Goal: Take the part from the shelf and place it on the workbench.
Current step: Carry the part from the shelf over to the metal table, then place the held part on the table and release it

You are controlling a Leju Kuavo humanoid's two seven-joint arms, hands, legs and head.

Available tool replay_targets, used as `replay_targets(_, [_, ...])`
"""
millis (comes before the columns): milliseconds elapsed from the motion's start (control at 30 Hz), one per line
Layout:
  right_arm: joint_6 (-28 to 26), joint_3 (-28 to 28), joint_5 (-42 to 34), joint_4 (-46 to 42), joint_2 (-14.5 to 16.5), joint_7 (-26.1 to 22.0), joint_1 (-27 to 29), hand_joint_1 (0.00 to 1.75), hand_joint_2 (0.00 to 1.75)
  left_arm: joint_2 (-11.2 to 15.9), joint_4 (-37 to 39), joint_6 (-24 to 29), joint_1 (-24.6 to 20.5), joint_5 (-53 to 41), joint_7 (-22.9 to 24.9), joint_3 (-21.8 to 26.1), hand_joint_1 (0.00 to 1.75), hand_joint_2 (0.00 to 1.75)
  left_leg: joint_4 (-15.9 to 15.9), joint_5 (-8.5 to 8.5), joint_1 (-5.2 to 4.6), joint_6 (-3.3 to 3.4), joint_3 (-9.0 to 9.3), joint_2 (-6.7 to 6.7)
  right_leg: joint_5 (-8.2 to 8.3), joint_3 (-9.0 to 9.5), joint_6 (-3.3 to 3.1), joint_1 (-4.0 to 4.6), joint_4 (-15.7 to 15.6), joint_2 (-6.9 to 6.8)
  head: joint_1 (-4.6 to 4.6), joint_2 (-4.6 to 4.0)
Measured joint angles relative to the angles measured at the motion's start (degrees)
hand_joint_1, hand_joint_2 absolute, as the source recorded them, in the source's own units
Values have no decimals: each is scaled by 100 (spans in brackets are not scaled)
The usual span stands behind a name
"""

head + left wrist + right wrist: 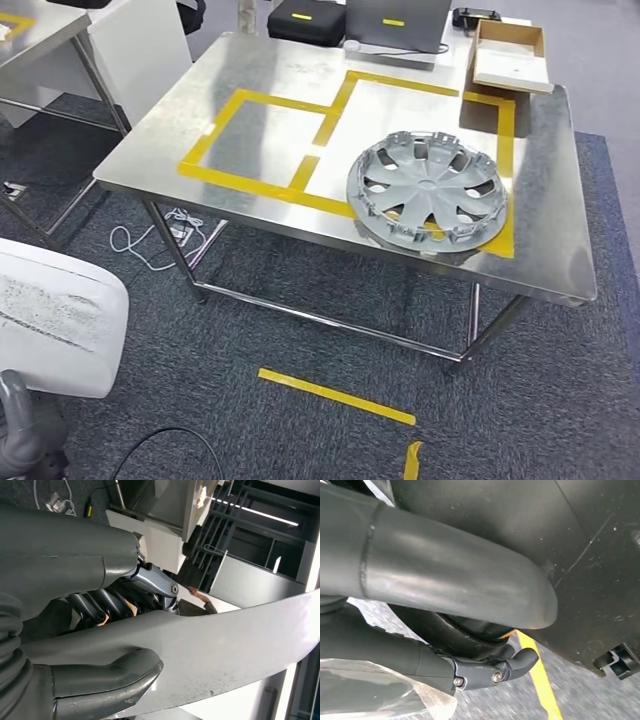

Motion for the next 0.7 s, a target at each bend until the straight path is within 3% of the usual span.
replay_targets(67, [7,-9,-10,3,-3,2,3,0,0,-9,1,4,-1,-3,3,0,175,175,-18,-193,1,-56,181,-11,591,43,-59,38,-281,-13,-10,0])
replay_targets(100, [10,-14,-16,1,-5,3,-8,0,0,-13,1,9,-6,-6,6,-3,175,175,-22,-242,11,-93,250,-14,679,94,-101,66,-307,-16,-13,0])
replay_targets(167, [13,-23,-25,-6,-9,9,-31,0,0,-17,-2,20,-26,-9,14,-15,175,175,128,-175,31,-168,263,-9,553,263,-191,85,-377,-10,-15,1])
replay_targets(200, [11,-28,-27,-9,-13,11,-28,0,0,-17,-2,28,-34,-10,20,-21,175,175,363,-67,34,-197,174,-1,514,361,-230,70,-429,-8,-21,1])
replay_targets(267, [9,-36,-31,-10,-14,13,-10,0,0,-16,-3,63,-49,-9,46,-31,175,175,1053,41,40,-256,-252,13,439,593,-280,30,-537,-5,-51,2])
replay_targets(300, [8,-37,-32,-10,-13,11,-1,0,0,-16,-3,87,-50,-9,67,-34,175,175,1366,-60,50,-284,-510,16,384,703,-293,20,-580,-2,-63,2])
replay_targets(367, [-17,-38,-30,-9,-7,-8,27,0,0,-16,-3,138,-48,-10,112,-45,175,175,1673,-511,76,-328,-949,17,236,926,-294,3,-639,20,-65,2])
replay_targets(400, [-47,-38,-21,-8,-5,-37,48,0,0,-16,-3,162,-44,-18,123,-55,175,175,1647,-672,85,-341,-1098,17,147,1046,-277,-10,-653,33,-66,2])
replay_targets(433, [-86,-38,-10,-8,-4,-75,69,0,0,-16,-3,186,-39,-35,130,-71,175,175,1505,-669,89,-350,-1188,18,53,1171,-259,-24,-660,46,-67,2])
replay_targets(467, [-124,-38,1,-8,-1,-116,85,0,0,-15,-3,211,-31,-61,131,-92,175,175,1265,-465,92,-356,-1239,21,-43,1294,-236,-41,-663,54,-66,2])
replay_targets(500, [-152,-39,9,-3,1,-146,104,0,0,-15,-1,234,-21,-89,131,-115,175,175,973,-27,92,-356,-1268,34,-138,1381,-208,-53,-667,59,-72,2])
replay_targets(567, [-179,-40,4,25,5,-184,121,0,0,-14,14,275,-9,-131,131,-157,175,175,598,633,65,-314,-1338,67,-285,1480,-140,-61,-662,69,-78,2])
replay_targets(600, [-185,-42,-5,39,6,-192,124,0,0,-12,20,290,-2,-141,129,-177,175,175,545,795,46,-274,-1373,77,-336,1486,-97,-61,-673,67,-83,2])
replay_targets(700, [-183,-46,-25,42,9,-205,113,0,0,-4,22,304,-5,-158,123,-260,175,175,494,741,42,-149,-1339,56,-432,1555,14,-65,-747,34,-80,2])
